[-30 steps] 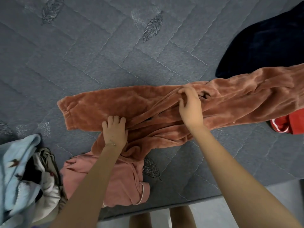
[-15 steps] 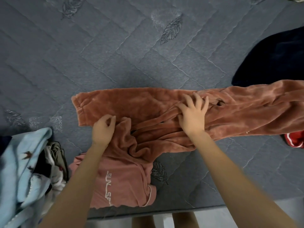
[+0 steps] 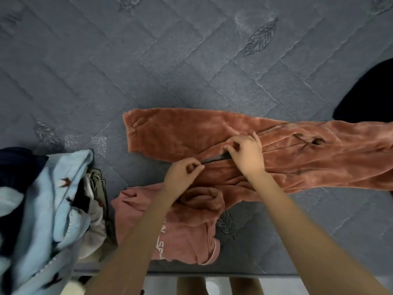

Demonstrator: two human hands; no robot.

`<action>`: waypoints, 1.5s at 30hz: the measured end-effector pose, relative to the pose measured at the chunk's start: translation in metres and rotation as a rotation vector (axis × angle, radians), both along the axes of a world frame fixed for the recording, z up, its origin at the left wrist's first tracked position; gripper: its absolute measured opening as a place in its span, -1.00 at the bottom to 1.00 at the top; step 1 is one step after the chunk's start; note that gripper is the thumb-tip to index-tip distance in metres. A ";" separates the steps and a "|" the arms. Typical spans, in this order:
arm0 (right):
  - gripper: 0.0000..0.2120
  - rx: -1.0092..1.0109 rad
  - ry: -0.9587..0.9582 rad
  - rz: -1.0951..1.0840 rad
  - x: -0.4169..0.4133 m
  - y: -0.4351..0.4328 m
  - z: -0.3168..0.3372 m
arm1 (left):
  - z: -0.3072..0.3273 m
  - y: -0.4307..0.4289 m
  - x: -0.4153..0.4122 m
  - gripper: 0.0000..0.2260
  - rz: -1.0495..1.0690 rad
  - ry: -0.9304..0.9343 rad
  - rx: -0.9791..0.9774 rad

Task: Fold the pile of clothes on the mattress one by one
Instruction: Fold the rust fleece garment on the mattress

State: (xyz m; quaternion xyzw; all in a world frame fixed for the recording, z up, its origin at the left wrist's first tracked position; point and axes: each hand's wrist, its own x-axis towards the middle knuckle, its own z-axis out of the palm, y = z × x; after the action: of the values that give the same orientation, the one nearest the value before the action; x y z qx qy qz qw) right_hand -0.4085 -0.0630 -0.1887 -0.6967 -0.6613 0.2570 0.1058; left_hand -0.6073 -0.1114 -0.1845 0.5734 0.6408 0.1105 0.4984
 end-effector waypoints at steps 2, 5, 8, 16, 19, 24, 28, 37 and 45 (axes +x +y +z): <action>-0.98 0.021 0.005 -0.014 -0.003 0.000 0.001 | -0.005 0.007 -0.014 -0.92 0.101 0.155 0.245; -0.95 0.012 -0.024 0.024 -0.008 -0.002 -0.004 | -0.021 0.016 -0.034 -0.65 0.059 0.347 0.263; -0.94 0.000 -0.012 0.028 -0.013 -0.006 -0.007 | -0.038 0.015 -0.046 -0.45 -0.172 0.572 0.274; -0.89 0.194 0.316 -0.297 -0.005 -0.010 0.001 | -0.052 0.014 -0.073 -0.59 -0.055 0.659 0.436; -0.86 0.247 0.253 -0.292 -0.009 -0.010 0.006 | -0.043 0.020 -0.092 -0.84 0.113 0.619 0.485; -0.87 0.345 0.216 -0.408 -0.019 -0.009 0.017 | 0.001 0.033 -0.105 -0.72 0.243 0.290 0.565; -0.88 0.488 0.185 -0.415 -0.029 0.008 0.031 | 0.027 0.054 -0.107 -0.75 0.412 0.125 0.586; -0.88 0.475 0.062 -0.383 -0.033 0.073 0.013 | 0.015 0.127 -0.106 -0.73 0.319 0.531 0.400; -0.74 0.242 -0.048 -0.248 -0.034 0.090 -0.027 | -0.033 0.127 -0.080 -0.59 -0.152 0.625 0.619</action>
State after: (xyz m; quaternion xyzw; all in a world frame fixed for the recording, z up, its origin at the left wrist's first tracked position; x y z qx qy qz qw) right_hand -0.4423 0.0271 -0.2161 -0.7609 -0.5989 0.1439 0.2040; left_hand -0.6869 0.0155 -0.2171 0.7468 0.6535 0.0817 0.0922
